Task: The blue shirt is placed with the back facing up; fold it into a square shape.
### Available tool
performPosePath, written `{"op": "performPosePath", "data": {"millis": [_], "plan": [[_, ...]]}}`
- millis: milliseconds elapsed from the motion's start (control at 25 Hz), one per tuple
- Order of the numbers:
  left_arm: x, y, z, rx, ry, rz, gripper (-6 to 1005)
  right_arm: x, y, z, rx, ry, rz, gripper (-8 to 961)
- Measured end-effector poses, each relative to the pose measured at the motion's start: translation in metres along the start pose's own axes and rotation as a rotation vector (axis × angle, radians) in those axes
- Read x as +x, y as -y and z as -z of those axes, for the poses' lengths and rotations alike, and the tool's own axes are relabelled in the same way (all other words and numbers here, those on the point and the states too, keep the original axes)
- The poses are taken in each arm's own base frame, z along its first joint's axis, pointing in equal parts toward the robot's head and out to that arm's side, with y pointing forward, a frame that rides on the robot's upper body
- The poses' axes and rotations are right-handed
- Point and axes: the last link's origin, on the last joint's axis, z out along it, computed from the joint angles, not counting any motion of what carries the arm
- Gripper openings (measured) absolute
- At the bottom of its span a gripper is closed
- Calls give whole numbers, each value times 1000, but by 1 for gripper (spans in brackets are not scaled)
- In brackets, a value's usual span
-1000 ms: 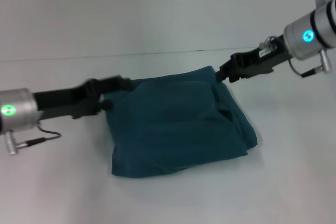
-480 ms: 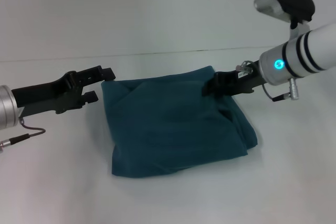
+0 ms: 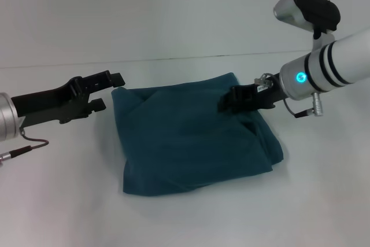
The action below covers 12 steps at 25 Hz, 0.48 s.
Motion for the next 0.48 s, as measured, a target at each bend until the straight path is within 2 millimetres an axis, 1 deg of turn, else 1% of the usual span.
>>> {"op": "performPosePath", "data": {"millis": [280, 480], "plan": [[1, 0, -3, 4, -1, 0, 936, -1, 9, 15, -12, -24, -8, 392], [2, 0, -4, 8, -8, -2, 937, -1, 11, 16, -22, -15, -24, 391]]}}
